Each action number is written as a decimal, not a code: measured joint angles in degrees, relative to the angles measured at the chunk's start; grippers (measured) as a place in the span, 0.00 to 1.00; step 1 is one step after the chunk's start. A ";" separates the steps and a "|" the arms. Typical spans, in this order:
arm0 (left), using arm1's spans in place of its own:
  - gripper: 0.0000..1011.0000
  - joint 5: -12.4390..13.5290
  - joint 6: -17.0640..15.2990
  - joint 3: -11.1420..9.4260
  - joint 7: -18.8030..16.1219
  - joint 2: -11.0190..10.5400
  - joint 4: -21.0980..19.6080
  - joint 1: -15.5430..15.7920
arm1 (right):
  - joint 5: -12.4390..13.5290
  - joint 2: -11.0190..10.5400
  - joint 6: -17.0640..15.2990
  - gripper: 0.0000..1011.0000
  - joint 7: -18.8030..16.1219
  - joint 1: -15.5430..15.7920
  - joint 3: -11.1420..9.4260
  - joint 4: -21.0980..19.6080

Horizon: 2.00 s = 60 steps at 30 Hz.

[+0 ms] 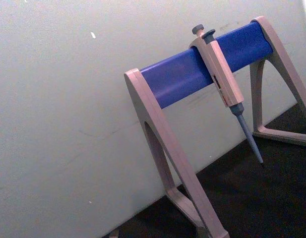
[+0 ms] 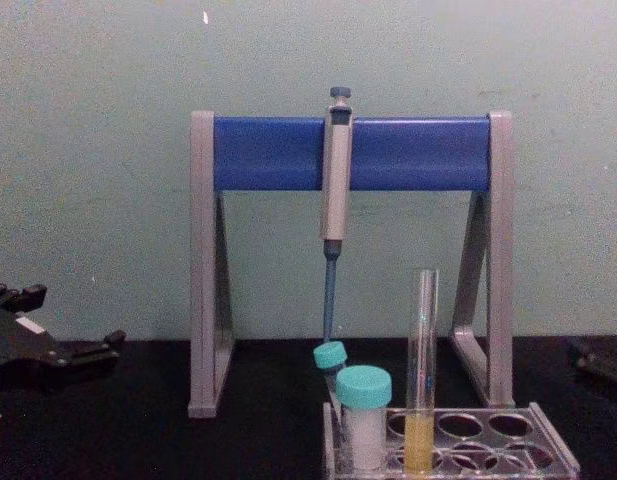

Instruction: Pick up the test tube from the test tube rack, shake it, then place it back into the test tube rack.

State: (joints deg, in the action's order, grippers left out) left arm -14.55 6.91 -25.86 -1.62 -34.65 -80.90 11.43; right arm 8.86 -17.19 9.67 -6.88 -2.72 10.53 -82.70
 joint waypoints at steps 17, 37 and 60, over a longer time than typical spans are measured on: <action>0.99 0.00 0.00 0.00 0.00 0.00 0.00 0.00 | -2.42 1.89 -6.05 0.99 -2.30 -1.79 -0.02 5.55; 0.99 0.00 0.00 0.00 0.00 0.00 0.00 0.00 | -2.36 1.75 -5.88 0.99 -2.15 -1.67 0.03 5.31; 0.99 0.00 0.00 0.00 0.00 0.00 0.00 0.00 | -2.27 1.70 -5.77 0.99 -2.06 -1.64 0.03 5.22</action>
State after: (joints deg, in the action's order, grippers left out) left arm -14.55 6.91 -25.86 -1.62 -34.65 -80.90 11.43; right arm 6.59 -15.50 3.89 -8.93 -4.36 10.56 -77.48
